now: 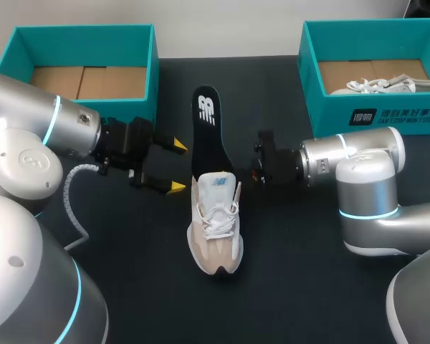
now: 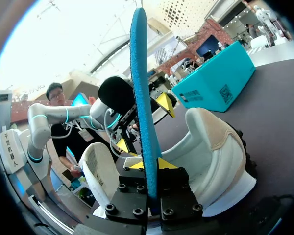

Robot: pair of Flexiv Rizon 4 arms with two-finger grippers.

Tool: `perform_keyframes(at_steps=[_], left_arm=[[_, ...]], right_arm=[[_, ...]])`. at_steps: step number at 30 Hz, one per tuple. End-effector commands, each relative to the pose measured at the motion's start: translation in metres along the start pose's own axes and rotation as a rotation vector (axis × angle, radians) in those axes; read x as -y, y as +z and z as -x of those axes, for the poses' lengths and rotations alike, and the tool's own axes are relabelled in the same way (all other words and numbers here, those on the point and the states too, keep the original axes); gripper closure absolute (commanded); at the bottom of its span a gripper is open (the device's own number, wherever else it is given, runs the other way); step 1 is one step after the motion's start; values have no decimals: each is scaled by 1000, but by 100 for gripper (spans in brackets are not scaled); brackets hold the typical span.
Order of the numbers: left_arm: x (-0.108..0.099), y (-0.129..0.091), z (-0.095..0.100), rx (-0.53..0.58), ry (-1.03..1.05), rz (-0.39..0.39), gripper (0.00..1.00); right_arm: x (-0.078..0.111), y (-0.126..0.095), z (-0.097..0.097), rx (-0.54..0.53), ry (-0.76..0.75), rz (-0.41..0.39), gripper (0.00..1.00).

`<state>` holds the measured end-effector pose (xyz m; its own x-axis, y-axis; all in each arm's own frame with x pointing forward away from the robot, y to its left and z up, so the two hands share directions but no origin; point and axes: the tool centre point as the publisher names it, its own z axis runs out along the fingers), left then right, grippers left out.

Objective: Take the shoe out of the shoebox, open the shoe tongue, remove and reinsert the insole, then place the shoe into the shoebox

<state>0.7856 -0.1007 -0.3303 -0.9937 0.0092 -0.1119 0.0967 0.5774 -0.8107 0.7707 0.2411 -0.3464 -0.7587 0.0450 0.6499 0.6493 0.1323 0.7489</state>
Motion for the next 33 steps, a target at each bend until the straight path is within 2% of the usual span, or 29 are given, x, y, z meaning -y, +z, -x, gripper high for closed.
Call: perform_keyframes(at_steps=[1,8,11,12,13,14,19,26,33], left_arm=[[0,0,-1,1,0,3,0],[0,0,-1,1,0,3,0],[0,0,-1,1,0,3,0],[0,0,-1,1,0,3,0],[0,0,-1,1,0,3,0],[0,0,-1,1,0,3,0],[0,0,-1,1,0,3,0],[0,0,-1,1,0,3,0],[0,0,-1,1,0,3,0]], right_arm=[[8,2,1,-2,11,-7,100],[8,-1,-1,7,4,-5,100],[0,1,-3,13,-15,-6,98],[-2,2,-4,16,-21,-5,93],[-3,2,-4,17,-27,-2,80],[-5,3,-5,19,-34,1,75],[-13,3,-7,30,-67,-3,67],[-31,2,-9,44,-122,-6,65],[-49,-3,0,45,-156,-20,66]])
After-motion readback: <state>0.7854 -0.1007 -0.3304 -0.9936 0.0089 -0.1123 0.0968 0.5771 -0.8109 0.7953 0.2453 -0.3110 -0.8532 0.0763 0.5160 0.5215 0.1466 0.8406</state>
